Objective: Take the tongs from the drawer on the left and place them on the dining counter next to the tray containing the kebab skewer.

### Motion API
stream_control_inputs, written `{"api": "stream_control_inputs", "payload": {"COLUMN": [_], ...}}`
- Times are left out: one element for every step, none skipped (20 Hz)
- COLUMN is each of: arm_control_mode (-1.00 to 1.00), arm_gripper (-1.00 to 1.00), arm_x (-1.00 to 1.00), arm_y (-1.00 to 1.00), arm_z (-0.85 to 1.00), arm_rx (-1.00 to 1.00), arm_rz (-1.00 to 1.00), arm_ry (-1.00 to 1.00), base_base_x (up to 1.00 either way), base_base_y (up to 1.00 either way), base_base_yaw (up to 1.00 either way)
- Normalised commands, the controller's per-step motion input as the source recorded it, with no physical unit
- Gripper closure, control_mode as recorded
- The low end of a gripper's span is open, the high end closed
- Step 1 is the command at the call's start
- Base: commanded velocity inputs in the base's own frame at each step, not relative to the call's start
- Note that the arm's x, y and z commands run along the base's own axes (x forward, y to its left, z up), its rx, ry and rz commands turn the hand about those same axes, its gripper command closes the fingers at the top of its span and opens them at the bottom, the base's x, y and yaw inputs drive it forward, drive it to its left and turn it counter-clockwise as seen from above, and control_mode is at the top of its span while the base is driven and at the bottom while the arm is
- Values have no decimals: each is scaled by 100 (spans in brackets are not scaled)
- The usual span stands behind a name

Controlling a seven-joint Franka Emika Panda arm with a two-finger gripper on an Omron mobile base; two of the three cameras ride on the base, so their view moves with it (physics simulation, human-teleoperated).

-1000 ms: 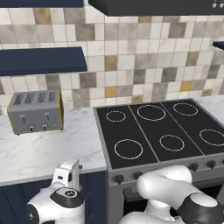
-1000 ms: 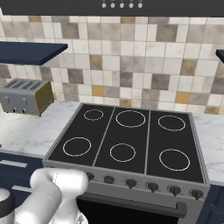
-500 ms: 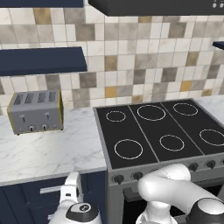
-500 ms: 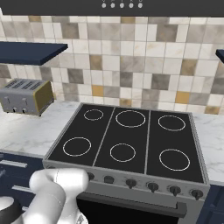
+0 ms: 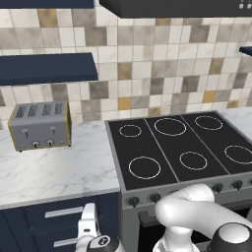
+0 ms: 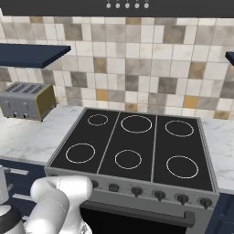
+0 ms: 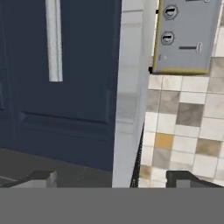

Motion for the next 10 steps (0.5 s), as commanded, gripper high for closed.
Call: {"api": "stream_control_inputs", "payload": {"arm_control_mode": [-100,-100,-100,-100,-100,-100,-100,-100,-100,-100], "arm_gripper": [-100,-100,-100,-100,-100,-100,-100,-100,-100,-100], "arm_x": [9,7,8,11,11,15,17,18,18,20], "arm_y": [11,23,27,23,21,24,24,26,29,29], "arm_z": [-29,-36,-38,-30,-26,-27,-25,-27,-26,-24], "arm_rx": [0,0,0,0,0,0,0,0,0,0], "arm_rz": [0,0,0,0,0,0,0,0,0,0], "arm_ry": [-7,-5,-2,-2,-2,-1,0,0,0,0], "base_base_x": [0,0,0,0,0,0,0,0,0,0], "base_base_y": [0,0,0,0,0,0,0,0,0,0], "base_base_yaw": [0,0,0,0,0,0,0,0,0,0]}}
